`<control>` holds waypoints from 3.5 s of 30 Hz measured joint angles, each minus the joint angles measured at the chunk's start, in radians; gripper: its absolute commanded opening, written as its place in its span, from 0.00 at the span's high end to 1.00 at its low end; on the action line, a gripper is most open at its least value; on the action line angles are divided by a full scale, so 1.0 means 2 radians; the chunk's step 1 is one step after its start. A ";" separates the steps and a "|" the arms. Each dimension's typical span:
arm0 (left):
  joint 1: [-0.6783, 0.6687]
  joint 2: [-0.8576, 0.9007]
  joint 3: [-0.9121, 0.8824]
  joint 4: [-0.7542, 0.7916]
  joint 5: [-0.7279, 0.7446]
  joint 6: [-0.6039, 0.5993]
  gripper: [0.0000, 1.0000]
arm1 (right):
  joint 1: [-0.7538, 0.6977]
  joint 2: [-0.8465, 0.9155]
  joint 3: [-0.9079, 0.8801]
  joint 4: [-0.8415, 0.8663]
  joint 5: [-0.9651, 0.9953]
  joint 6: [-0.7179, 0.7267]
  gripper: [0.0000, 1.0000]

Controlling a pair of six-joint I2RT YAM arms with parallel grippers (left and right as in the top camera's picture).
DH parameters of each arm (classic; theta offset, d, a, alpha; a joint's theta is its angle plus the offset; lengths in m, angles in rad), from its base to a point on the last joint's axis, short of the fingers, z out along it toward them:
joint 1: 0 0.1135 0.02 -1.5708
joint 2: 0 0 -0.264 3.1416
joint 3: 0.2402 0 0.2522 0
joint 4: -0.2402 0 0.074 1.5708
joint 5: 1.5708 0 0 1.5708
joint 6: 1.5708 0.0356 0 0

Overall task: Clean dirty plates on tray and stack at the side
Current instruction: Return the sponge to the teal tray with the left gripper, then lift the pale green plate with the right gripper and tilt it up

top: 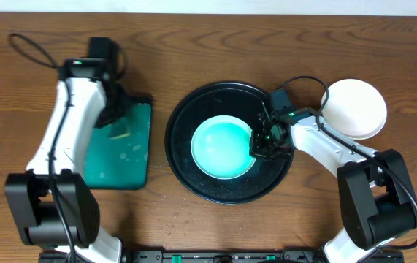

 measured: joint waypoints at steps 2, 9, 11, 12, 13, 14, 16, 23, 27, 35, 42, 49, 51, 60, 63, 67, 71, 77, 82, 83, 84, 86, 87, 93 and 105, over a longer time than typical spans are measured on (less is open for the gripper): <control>0.027 0.013 0.000 0.001 -0.003 0.006 0.93 | 0.000 0.000 0.000 0.000 0.000 -0.002 0.98; 0.051 0.089 0.000 0.008 -0.004 0.034 0.93 | 0.000 0.000 0.000 0.003 -0.001 -0.003 0.98; 0.048 0.102 0.000 0.012 -0.003 0.036 0.93 | 0.000 0.000 0.000 0.003 -0.001 -0.003 0.98; 0.048 0.104 -0.001 0.014 -0.002 0.037 0.85 | 0.000 0.000 0.000 0.003 -0.001 -0.003 0.98; 0.047 0.106 -0.001 0.015 -0.001 0.039 0.66 | 0.000 0.000 0.000 0.003 -0.001 -0.003 0.98; 0.046 0.106 -0.001 0.016 0.000 0.043 0.51 | 0.000 0.000 0.000 0.003 -0.001 -0.003 0.99; 0.045 0.106 -0.001 0.017 0.003 0.044 0.44 | 0.000 0.000 0.000 0.003 -0.001 -0.003 0.99; 0.044 0.104 -0.001 0.012 0.022 0.045 0.40 | 0.000 0.000 0.000 0.003 -0.002 -0.003 0.98; 0.035 0.082 -0.002 0.004 0.028 0.045 0.38 | 0.000 0.000 0.000 0.004 -0.002 -0.003 0.99; -0.052 -0.073 -0.003 -0.043 0.055 0.045 0.28 | 0.000 0.002 -0.001 0.040 -0.005 -0.007 0.98; -0.136 -0.156 -0.003 -0.068 0.070 0.045 0.20 | 0.000 -0.002 -0.003 0.080 -0.052 -0.010 0.98; -0.166 -0.175 -0.003 -0.079 0.073 0.044 0.19 | -0.014 -0.057 -0.004 0.055 -0.079 0.026 0.98; -0.166 -0.175 -0.003 -0.079 0.073 0.045 0.19 | -0.023 -0.077 -0.004 0.042 -0.086 0.032 0.98; -0.166 -0.175 -0.003 -0.080 0.068 0.044 0.19 | -0.107 -0.139 -0.003 -0.076 -0.168 0.034 0.99; -0.166 -0.175 -0.003 -0.080 0.065 0.044 0.19 | -0.130 -0.140 -0.003 -0.111 -0.210 0.009 0.99; -0.166 -0.175 -0.003 -0.080 0.065 0.044 0.19 | -0.137 -0.140 -0.003 -0.136 -0.257 -0.041 0.99; -0.166 -0.175 -0.003 -0.080 0.065 0.044 0.19 | -0.137 -0.140 -0.003 -0.117 -0.252 -0.087 0.99; -0.166 -0.175 -0.003 -0.080 0.056 0.044 0.19 | -0.137 -0.140 -0.003 -0.065 -0.146 -0.116 0.98; -0.166 -0.175 -0.003 -0.079 0.051 0.044 0.19 | -0.136 -0.140 -0.003 -0.033 -0.061 -0.126 0.98; -0.166 -0.175 -0.003 -0.079 0.050 0.044 0.19 | -0.134 -0.140 -0.003 -0.026 -0.049 -0.128 0.99; -0.166 -0.175 -0.003 -0.079 0.050 0.044 0.19 | -0.131 -0.140 -0.003 -0.019 -0.036 -0.131 0.99; -0.166 -0.175 -0.003 -0.078 0.048 0.044 0.19 | -0.117 -0.141 -0.003 -0.007 -0.011 -0.134 0.99; -0.166 -0.175 -0.003 -0.078 0.047 0.044 0.19 | -0.107 -0.142 -0.003 -0.003 0.002 -0.135 0.99; -0.166 -0.171 -0.003 -0.078 0.045 0.045 0.19 | -0.023 -0.174 -0.003 0.006 0.103 -0.147 0.99; -0.166 -0.159 -0.003 -0.076 0.045 0.044 0.18 | 0.131 -0.240 -0.003 0.021 0.406 -0.205 0.99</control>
